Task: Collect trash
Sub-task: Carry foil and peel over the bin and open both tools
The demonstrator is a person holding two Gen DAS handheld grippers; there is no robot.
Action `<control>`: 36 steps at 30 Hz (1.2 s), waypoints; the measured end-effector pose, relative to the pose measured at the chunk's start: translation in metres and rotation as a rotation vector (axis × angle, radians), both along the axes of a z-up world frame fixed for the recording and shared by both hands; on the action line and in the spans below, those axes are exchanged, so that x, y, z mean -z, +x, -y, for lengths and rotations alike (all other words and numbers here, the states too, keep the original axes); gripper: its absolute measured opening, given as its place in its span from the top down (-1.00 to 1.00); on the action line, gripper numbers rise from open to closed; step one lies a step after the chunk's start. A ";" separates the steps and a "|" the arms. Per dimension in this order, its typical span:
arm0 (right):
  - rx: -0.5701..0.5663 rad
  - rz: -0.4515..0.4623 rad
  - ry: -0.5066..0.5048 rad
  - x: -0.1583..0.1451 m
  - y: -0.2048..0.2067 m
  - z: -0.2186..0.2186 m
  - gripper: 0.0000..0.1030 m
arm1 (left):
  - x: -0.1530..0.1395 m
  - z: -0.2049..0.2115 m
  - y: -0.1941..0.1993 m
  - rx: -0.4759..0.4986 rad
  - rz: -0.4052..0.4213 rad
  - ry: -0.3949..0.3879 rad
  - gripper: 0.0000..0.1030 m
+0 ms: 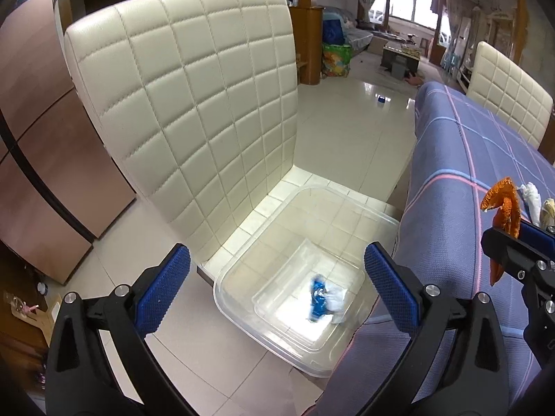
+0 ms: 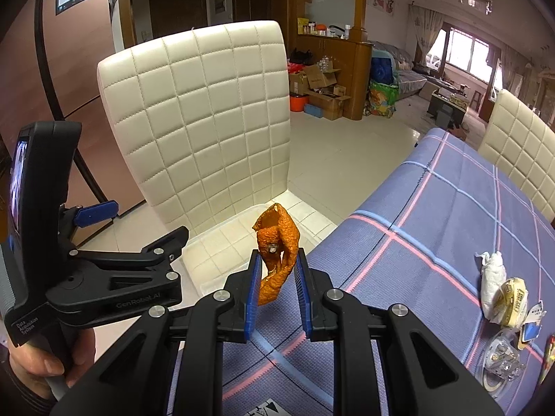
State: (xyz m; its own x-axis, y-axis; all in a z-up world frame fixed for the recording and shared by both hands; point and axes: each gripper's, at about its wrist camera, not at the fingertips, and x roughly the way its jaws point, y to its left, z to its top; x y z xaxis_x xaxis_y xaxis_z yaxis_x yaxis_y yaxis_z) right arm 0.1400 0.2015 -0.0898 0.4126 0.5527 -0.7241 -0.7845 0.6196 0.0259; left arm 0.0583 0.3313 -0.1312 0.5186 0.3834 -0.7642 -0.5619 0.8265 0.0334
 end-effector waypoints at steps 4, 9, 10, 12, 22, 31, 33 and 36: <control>-0.016 -0.007 -0.011 0.006 -0.001 -0.006 0.63 | 0.006 -0.005 -0.004 -0.017 -0.010 -0.008 -0.93; -0.043 -0.014 -0.026 0.010 -0.003 -0.015 0.62 | 0.008 -0.009 -0.009 -0.029 -0.016 -0.003 -0.93; -0.046 -0.012 -0.028 0.010 -0.004 -0.017 0.62 | 0.008 -0.009 -0.010 -0.032 -0.017 -0.003 -0.93; -0.055 -0.003 -0.024 0.009 -0.005 -0.019 0.62 | 0.009 -0.011 -0.012 -0.039 -0.018 -0.003 -0.93; -0.043 0.069 0.011 0.003 -0.009 -0.016 -0.35 | 0.008 -0.018 -0.019 -0.057 -0.016 -0.020 -0.93; 0.004 0.042 0.003 0.003 -0.003 -0.005 -0.35 | 0.006 -0.017 -0.021 -0.054 -0.011 -0.025 -0.93; 0.010 0.037 0.002 0.003 -0.003 -0.002 -0.35 | 0.004 -0.015 -0.023 -0.050 -0.009 -0.023 -0.93; 0.015 0.035 0.002 0.001 -0.006 0.004 -0.35 | -0.001 -0.009 -0.025 -0.042 -0.003 -0.019 -0.93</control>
